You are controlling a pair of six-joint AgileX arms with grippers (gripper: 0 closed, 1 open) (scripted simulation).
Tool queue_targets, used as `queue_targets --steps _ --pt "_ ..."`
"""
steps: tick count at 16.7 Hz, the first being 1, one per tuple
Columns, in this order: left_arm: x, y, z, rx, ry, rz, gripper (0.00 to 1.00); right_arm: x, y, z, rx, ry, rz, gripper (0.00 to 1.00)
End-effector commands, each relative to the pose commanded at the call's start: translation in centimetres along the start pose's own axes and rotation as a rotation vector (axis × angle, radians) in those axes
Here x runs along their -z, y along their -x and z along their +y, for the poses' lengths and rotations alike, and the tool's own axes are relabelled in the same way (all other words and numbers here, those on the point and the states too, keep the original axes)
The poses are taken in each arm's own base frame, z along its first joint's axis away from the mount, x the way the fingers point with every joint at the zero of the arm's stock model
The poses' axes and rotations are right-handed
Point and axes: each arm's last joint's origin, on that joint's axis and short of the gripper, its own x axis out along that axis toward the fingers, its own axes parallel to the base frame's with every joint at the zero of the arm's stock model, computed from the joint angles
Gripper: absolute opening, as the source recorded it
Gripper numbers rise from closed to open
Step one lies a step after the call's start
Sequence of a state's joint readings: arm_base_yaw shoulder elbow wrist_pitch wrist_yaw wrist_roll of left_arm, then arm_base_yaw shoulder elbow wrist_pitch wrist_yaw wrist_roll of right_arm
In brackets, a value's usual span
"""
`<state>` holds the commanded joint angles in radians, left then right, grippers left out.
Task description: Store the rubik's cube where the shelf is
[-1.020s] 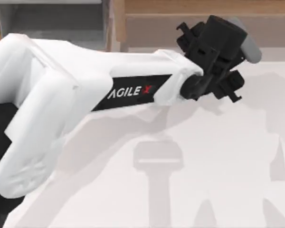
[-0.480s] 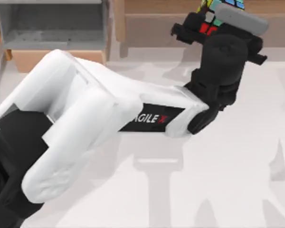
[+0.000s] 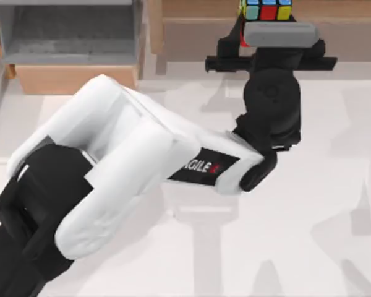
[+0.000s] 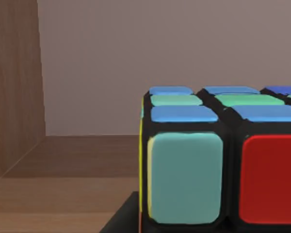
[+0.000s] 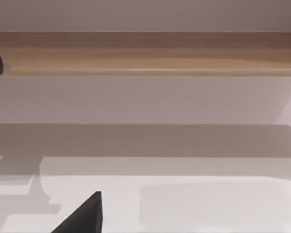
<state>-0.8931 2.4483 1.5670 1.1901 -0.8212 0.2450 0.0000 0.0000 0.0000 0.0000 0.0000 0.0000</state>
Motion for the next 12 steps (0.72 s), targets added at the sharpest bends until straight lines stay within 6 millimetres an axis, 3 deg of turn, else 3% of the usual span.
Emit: queue_targets --steps 7,12 --pt "-0.2 0.1 -0.2 0.004 0.006 -0.005 0.00 0.0 0.0 0.0 0.000 0.000 0.000 1.00" --pt "-2.3 -2.6 0.1 -0.006 0.133 -0.122 0.00 0.0 0.0 0.0 0.000 0.000 0.000 1.00"
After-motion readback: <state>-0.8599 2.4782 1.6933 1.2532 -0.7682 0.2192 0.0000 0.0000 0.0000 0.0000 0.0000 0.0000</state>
